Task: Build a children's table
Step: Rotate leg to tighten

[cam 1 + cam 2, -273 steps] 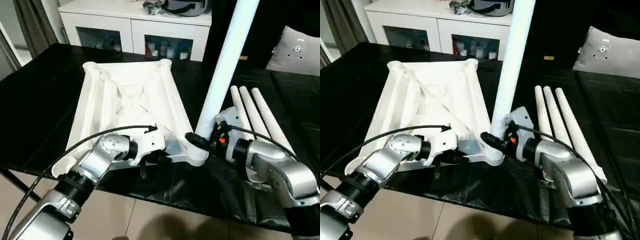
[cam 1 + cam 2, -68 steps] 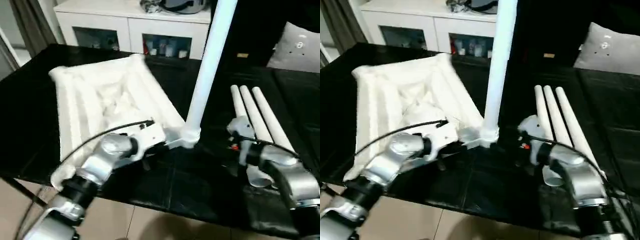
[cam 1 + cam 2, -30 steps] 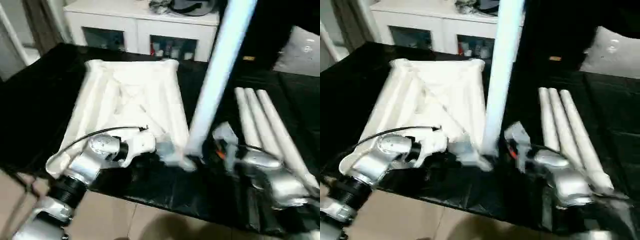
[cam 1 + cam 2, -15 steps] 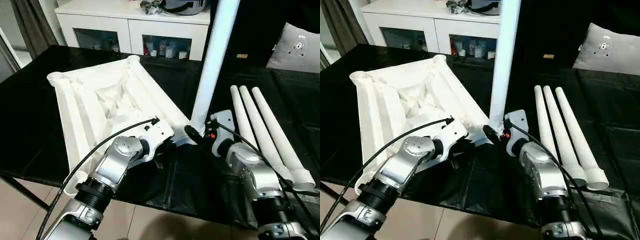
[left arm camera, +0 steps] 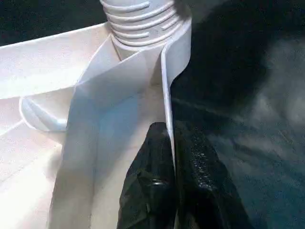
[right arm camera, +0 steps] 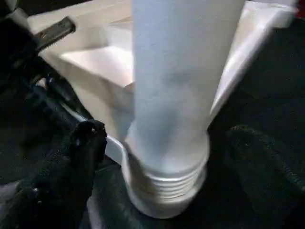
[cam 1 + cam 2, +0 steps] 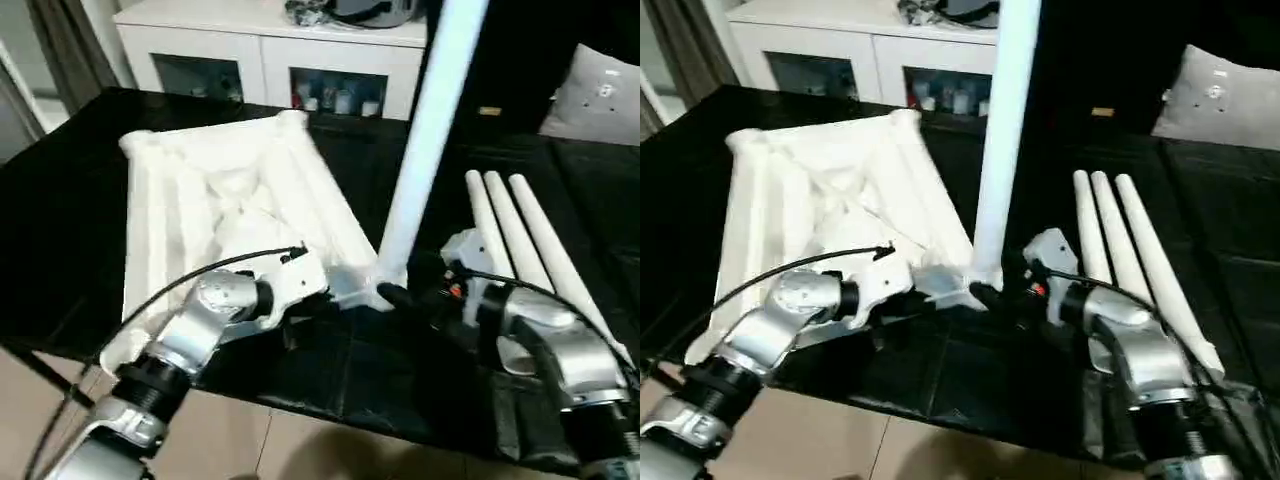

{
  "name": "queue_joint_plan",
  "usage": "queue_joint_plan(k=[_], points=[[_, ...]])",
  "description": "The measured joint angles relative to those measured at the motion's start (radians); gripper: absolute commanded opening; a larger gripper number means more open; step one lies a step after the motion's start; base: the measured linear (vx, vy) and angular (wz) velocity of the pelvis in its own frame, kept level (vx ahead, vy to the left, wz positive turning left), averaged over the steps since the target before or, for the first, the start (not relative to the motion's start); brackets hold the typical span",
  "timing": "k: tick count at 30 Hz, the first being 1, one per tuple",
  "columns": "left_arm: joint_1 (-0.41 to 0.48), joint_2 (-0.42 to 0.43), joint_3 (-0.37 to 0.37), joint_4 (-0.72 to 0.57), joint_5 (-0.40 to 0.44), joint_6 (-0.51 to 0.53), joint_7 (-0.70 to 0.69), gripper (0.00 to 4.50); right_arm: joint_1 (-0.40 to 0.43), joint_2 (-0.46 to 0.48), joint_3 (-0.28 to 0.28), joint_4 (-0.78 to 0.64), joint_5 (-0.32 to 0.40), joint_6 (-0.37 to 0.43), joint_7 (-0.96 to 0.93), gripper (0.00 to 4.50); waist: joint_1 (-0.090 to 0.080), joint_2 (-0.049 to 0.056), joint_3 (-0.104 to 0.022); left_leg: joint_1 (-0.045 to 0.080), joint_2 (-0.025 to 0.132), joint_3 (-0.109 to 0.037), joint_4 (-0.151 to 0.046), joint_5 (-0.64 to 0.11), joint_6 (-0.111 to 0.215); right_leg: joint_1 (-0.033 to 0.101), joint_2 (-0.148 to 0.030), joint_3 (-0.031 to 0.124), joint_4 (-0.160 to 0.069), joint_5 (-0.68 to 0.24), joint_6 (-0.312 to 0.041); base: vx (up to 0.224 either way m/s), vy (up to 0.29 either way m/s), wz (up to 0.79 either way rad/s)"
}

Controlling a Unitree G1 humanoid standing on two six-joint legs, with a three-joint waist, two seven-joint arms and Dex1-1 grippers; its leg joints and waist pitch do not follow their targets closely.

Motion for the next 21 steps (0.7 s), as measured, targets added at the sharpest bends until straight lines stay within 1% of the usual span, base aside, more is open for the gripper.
queue_joint_plan(k=[3, 5, 6, 7, 8, 11, 12, 15, 18, 19, 21], points=[[-0.006, 0.033, -0.007, 0.01, -0.012, -0.031, -0.075, 0.0, -0.013, -0.031, 0.019, 0.002, 0.002, -0.026, 0.08, 4.42, 0.004, -0.001, 0.0, 0.0, 0.0, 0.0, 0.0, 0.0, 0.0, 0.0, 0.0, 0.0, 0.0, 0.0, 0.0, 0.0, 0.0, 0.0], [-0.006, 0.046, -0.007, 0.01, -0.021, -0.038, -0.112, 0.0, -0.013, -0.036, 0.031, 0.006, 0.003, -0.029, 0.114, 4.42, 0.005, -0.001, 0.0, 0.0, 0.0, 0.0, 0.0, 0.0, 0.0, 0.0, 0.0, 0.0, 0.0, 0.0, 0.0, 0.0, 0.0, 0.0], [-0.006, 0.052, -0.007, 0.01, -0.026, -0.042, -0.136, 0.0, -0.013, -0.036, 0.04, 0.013, 0.005, -0.03, 0.136, 4.25, 0.006, -0.001, 0.0, 0.0, 0.0, 0.0, 0.0, 0.0, 0.0, 0.0, 0.0, 0.0, 0.0, 0.0, 0.0, 0.0, 0.0, 0.0], [-0.006, 0.055, -0.008, 0.01, -0.029, -0.044, -0.147, 0.0, -0.013, -0.035, 0.046, 0.015, 0.007, -0.03, 0.148, 4.25, 0.007, -0.001, 0.0, 0.0, 0.0, 0.0, 0.0, 0.0, 0.0, 0.0, 0.0, 0.0, 0.0, 0.0, 0.0, 0.0, 0.0, 0.0], [-0.006, 0.055, -0.01, 0.01, -0.03, -0.047, -0.154, 0.0, -0.013, -0.034, 0.048, 0.017, 0.01, -0.03, 0.157, 4.02, 0.009, -0.001, 0.0, 0.0, 0.0, 0.0, 0.0, 0.0, 0.0, 0.0, 0.0, 0.0, 0.0, 0.0, 0.0, 0.0, 0.0, 0.0], [-0.006, 0.056, -0.017, 0.011, -0.034, -0.061, -0.168, 0.0, -0.014, -0.034, 0.051, 0.02, 0.026, -0.03, 0.181, 3.83, 0.016, -0.002, 0.0, 0.0, 0.0, 0.0, 0.001, 0.0, 0.0, 0.0, 0.0, 0.0, 0.0, 0.0, 0.0, 0.0, 0.0, 0.0], [-0.006, 0.056, -0.018, 0.013, -0.037, -0.066, -0.171, 0.0, -0.014, -0.034, 0.057, 0.021, 0.026, -0.03, 0.191, 3.83, 0.018, -0.002, 0.0, 0.0, 0.0, 0.0, 0.0, 0.0, 0.0, 0.0, 0.0, 0.0, 0.0, 0.0, 0.0, 0.0, 0.0, 0.0], [-0.007, 0.054, -0.021, 0.018, -0.039, -0.074, -0.173, 0.0, -0.014, -0.032, 0.075, 0.026, 0.026, -0.03, 0.204, 3.5, 0.023, -0.002, 0.0, 0.0, 0.0, 0.0, 0.001, 0.0, 0.0, 0.0, 0.0, 0.0, 0.0, 0.0, 0.0, 0.0, 0.0, 0.0], [-0.008, 0.052, -0.02, 0.021, -0.039, -0.076, -0.176, 0.0, -0.021, -0.032, 0.075, 0.037, 0.026, -0.03, 0.204, 3.37, 0.024, -0.003, -0.001, 0.0, 0.0, 0.0, 0.001, 0.0, 0.0, 0.0, 0.0, 0.0, 0.001, 0.0, 0.0, 0.0, 0.0, 0.0], [-0.008, 0.052, -0.02, 0.022, -0.039, -0.076, -0.177, 0.0, -0.023, -0.032, 0.075, 0.041, 0.026, -0.031, 0.205, 3.15, 0.024, -0.003, -0.001, 0.0, 0.0, 0.0, 0.001, 0.0, 0.0, 0.0, 0.0, 0.0, 0.001, 0.0, 0.0, 0.0, 0.0, 0.0], [-0.009, 0.051, -0.02, 0.023, -0.038, -0.076, -0.179, 0.0, -0.026, -0.032, 0.074, 0.048, 0.026, -0.031, 0.205, 3.0, 0.025, -0.003, -0.001, 0.0, 0.0, 0.0, 0.001, 0.0, 0.001, 0.0, 0.0, 0.0, 0.0, 0.0, 0.0, 0.0, 0.0, 0.0]])
